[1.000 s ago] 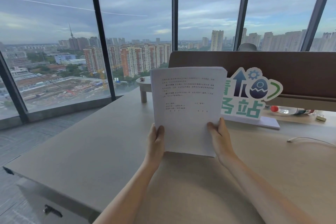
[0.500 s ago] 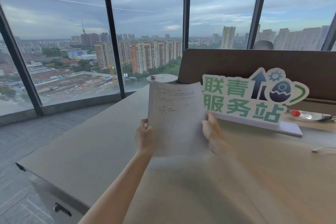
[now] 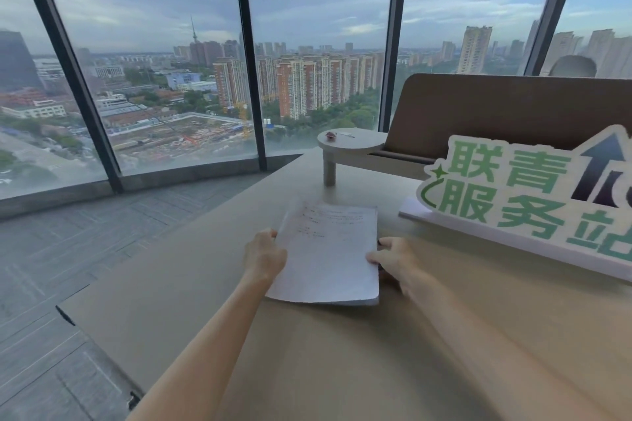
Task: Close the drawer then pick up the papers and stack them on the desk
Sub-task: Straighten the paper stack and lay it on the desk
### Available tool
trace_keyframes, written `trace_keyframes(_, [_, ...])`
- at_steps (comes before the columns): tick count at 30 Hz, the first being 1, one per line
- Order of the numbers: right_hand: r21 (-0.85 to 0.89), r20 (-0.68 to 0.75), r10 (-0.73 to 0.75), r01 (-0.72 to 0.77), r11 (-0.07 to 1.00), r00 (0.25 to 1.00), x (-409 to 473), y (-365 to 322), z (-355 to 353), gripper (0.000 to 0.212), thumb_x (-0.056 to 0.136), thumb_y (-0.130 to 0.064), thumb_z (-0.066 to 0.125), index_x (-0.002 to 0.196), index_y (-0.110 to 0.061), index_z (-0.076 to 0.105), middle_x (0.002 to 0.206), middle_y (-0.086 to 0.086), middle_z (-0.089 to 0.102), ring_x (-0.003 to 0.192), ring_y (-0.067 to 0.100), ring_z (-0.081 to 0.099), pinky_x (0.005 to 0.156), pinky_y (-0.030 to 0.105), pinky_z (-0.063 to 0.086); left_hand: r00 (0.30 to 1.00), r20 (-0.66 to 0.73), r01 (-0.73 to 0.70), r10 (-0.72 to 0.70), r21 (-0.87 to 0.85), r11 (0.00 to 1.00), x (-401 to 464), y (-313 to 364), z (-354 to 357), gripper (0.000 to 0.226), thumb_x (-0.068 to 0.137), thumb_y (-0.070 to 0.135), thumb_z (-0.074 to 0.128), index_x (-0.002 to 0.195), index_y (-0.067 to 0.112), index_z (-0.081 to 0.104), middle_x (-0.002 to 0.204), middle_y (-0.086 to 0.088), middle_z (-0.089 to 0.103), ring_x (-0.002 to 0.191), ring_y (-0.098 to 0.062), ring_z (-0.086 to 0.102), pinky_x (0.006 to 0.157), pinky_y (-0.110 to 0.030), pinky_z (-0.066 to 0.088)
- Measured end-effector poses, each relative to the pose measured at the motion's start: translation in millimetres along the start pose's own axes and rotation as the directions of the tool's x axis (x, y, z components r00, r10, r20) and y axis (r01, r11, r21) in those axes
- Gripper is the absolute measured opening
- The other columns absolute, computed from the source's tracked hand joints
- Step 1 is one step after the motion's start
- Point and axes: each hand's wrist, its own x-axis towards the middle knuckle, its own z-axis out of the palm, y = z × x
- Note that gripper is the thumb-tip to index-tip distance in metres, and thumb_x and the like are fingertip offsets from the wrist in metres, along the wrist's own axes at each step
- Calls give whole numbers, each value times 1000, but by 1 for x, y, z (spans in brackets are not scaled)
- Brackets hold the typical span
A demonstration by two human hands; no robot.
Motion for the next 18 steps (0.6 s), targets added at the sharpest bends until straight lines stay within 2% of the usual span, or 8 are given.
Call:
trace_keyframes(2, [14, 10, 3, -3, 1000, 1000, 16, -4, 5, 18, 88, 4, 55, 94, -1, 71, 81, 9, 72, 67, 20, 67, 55, 28, 54, 1000, 22, 7, -7, 11, 1000, 19, -3, -1, 35, 82, 5, 50, 111, 10, 69, 109, -18, 72, 106, -35, 65, 88, -38, 54])
trace_keyframes(5, [-9, 9, 6, -6, 1000, 1000, 36, -12, 11, 26, 85, 5, 55, 79, -10, 75, 84, 10, 76, 68, 21, 72, 56, 27, 58, 999, 49, 5, -7, 42, 999, 47, -4, -2, 34, 79, 1, 49, 103, 8, 72, 104, -19, 73, 103, -36, 66, 83, -35, 51])
trace_keyframes(7, [-14, 12, -1, 1, 1000, 1000, 48, -15, 14, 24, 82, 9, 59, 78, -7, 76, 86, 11, 77, 69, 20, 74, 53, 24, 58, 999, 54, -10, 6, 81, 997, 65, -3, -1, 23, 78, 0, 47, 78, 9, 69, 98, -24, 72, 99, -39, 65, 78, -38, 52])
trace_keyframes(9, [11, 7, -16, 16, 1000, 1000, 58, -18, 18, 18, 80, 12, 62, 81, 0, 75, 85, 13, 76, 68, 23, 74, 53, 24, 59, 999, 45, -34, 28, 137, 990, 83, -2, 2, 21, 76, 0, 46, 60, 12, 52, 99, -29, 68, 98, -42, 63, 76, -42, 51])
trace_keyframes(10, [19, -6, -29, 30, 999, 1000, 62, -20, 21, 18, 79, 12, 64, 79, -3, 72, 82, 12, 75, 69, 25, 73, 55, 26, 60, 999, 39, -41, 35, 171, 984, 91, 0, 3, 20, 78, 1, 46, 63, 12, 54, 103, -28, 68, 102, -42, 62, 78, -43, 50])
trace_keyframes(12, [14, -44, -54, 55, 998, 998, 71, -22, 27, 26, 77, 10, 69, 77, -14, 63, 78, 6, 70, 72, 26, 73, 62, 33, 62, 998, 24, -58, 53, 233, 971, 107, 1, 7, 26, 84, 3, 46, 98, 6, 67, 116, -23, 67, 114, -40, 59, 89, -40, 48])
trace_keyframes(13, [11, -61, -64, 65, 998, 996, 75, -23, 29, 28, 76, 10, 71, 78, -16, 61, 77, 4, 69, 71, 25, 73, 64, 35, 62, 998, 15, -64, 62, 260, 963, 116, 0, 10, 35, 85, 3, 46, 114, 6, 65, 121, -21, 66, 118, -39, 57, 93, -40, 46])
trace_keyframes(18, [-48, -91, -96, 92, 995, 991, 90, -25, 37, 31, 75, 8, 73, 66, -19, 61, 72, 4, 69, 62, 21, 71, 58, 29, 62, 997, 31, -81, 74, 361, 929, 144, 0, 22, 32, 84, 4, 45, 109, 4, 64, 113, -22, 67, 110, -40, 58, 87, -41, 47])
